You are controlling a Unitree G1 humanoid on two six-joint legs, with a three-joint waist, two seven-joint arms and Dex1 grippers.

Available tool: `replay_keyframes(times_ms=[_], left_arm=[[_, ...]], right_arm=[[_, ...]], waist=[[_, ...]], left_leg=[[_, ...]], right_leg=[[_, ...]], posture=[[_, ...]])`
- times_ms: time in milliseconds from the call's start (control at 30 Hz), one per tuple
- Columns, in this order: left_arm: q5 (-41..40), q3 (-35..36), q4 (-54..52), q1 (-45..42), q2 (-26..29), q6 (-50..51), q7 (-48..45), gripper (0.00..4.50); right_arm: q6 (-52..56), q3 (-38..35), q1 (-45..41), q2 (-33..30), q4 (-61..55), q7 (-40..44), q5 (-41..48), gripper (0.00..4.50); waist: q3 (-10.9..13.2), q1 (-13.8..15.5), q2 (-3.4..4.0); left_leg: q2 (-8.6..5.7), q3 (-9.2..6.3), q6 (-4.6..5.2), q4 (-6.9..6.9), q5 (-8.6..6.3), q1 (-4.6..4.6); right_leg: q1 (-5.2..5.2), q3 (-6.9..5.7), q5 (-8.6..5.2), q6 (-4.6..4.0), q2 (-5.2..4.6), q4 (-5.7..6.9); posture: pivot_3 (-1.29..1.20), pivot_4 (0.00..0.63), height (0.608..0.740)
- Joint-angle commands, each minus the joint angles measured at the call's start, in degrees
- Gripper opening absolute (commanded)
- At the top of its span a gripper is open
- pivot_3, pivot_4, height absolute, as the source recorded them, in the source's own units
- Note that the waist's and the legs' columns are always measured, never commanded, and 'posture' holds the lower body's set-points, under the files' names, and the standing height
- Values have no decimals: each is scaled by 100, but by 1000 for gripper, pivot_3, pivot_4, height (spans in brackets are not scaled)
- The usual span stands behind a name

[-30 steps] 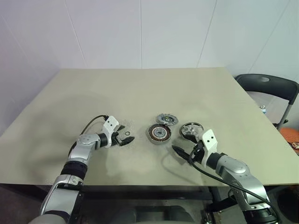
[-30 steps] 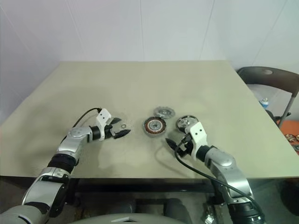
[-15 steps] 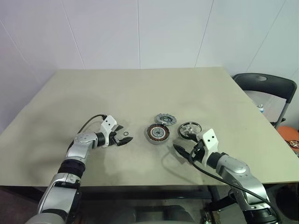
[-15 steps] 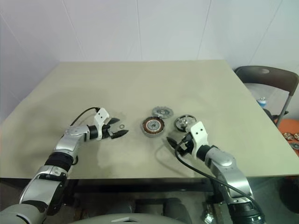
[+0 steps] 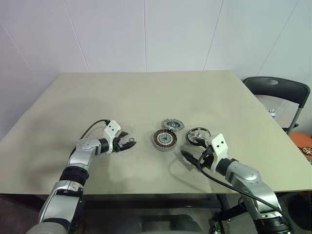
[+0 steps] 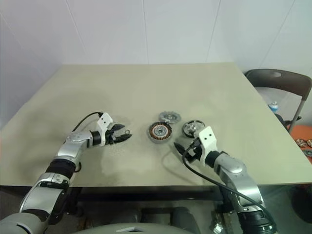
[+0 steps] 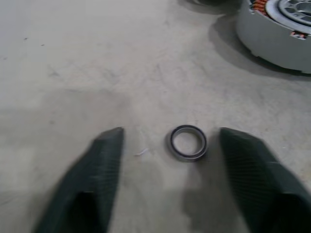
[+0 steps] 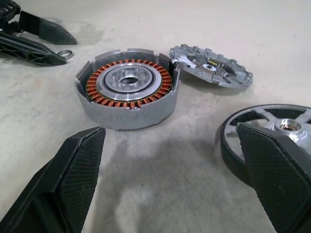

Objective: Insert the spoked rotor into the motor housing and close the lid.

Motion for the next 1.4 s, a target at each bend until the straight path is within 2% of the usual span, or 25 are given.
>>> replay_keyframes(times_ms=[33, 133, 167, 367, 500, 633, 833, 1000, 1400], left_arm=[[55, 4, 207, -46, 89, 129, 5, 1914], [36, 16, 253, -62, 122, 157, -49, 943], [30, 19, 255, -63, 129, 162, -56, 748], [-158, 73, 107, -34, 61, 241, -267, 748], [-803, 321, -415, -249, -420, 157, -611, 748], [-927, 288, -423, -789, -761, 54, -829, 748], [-658, -6, 314, -1504, -1187, -198, -1069, 748], [-232, -396, 1061, -1713, -1279, -555, -1346, 748], [-150, -365, 1676, -2038, -1419, -814, -1610, 748]], right_arm=[[-62, -188, -141, -52, -165, -24, 6, 4500], [-39, -150, -196, -31, -169, -30, 4, 4500], [-33, -140, -207, -25, -172, -32, 3, 4500], [-23, -83, -275, 12, -128, -31, -5, 4500], [-30, -72, -292, 38, -89, -49, -14, 4500], [-28, -28, -348, 82, -48, -70, -23, 4500], [-34, 34, -443, 180, -8, -125, -62, 4500], [-43, 50, -433, 287, -52, -207, -105, 4500], [-67, 11, -285, 421, -184, -419, -131, 4500]], waist=[[0, 0, 0], [0, -7, 0], [0, -7, 0], [0, -5, 0], [1, 36, -1], [2, 72, -5], [2, -2, -4], [3, -13, -5], [3, 2, -6]], left_leg=[[0, 0, 0, 0, 0, 0], [0, 1, 0, 0, 0, -1], [0, 1, 0, -1, 0, -1], [0, 1, 0, -1, 0, -1], [-3, 1, 0, 1, 0, -7], [-8, -3, 0, 11, 0, -16], [-6, -1, 0, 3, 0, -10], [-5, 0, 0, 0, 0, -11], [-7, -2, 1, 2, 0, -14]], right_leg=[[0, 0, 0, 0, 0, 0], [-1, 0, 0, 0, 0, -1], [-1, 0, 0, 0, 0, -1], [-2, 0, 0, 0, -1, 0], [-4, 0, 0, -1, -1, -2], [-4, -4, 1, -1, -3, -4], [-4, -3, 1, 1, 1, -4], [-9, -1, 2, 2, 5, -3], [-9, -2, 3, 5, 2, -4]], posture=[[0, 0, 740], [0, 0, 740], [0, 0, 740], [0, 0, 740], [0, 0, 740], [0, 0, 740], [0, 0, 740], [0, 0, 740], [0, 0, 740]])
